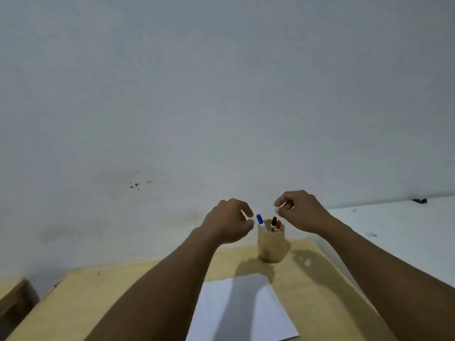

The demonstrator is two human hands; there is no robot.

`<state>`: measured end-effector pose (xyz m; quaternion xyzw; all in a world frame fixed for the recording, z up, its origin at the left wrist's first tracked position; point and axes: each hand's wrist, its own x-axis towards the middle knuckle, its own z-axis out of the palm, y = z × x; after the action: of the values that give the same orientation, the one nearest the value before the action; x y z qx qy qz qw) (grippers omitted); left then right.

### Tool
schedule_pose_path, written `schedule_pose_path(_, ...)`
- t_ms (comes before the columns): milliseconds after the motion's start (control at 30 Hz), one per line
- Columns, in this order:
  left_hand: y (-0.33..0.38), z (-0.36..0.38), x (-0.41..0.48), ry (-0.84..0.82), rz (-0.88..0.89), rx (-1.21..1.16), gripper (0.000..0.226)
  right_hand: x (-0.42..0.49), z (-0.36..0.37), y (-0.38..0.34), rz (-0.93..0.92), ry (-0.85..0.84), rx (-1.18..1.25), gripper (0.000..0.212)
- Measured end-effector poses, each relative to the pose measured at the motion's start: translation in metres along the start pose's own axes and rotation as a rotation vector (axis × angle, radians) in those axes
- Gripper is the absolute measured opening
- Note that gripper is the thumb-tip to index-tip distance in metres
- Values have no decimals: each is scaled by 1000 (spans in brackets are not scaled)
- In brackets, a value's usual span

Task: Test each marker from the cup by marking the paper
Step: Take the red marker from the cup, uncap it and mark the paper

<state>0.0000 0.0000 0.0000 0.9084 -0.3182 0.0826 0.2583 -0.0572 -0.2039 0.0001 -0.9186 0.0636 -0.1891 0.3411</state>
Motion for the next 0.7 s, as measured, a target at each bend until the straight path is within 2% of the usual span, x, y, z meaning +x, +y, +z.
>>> schedule_pose_path(167,7,55,44,-91,60,2,34,24,11,55,158,-14,64,17)
schedule_pose_path(333,14,95,78,-44,179,163,34,34,22,94,237,-58,71,20)
schedule_pose_path(467,12,108,91,-46,185,242,26,35,28,110,267,-76,74,22)
schedule_pose_path(633,10,89,88,11,153,138,21,28,25,98,283,-61,153,17)
schedule_pose_path(700,8,68,82,65,129,43,16,22,21,79,321,-150,247,15)
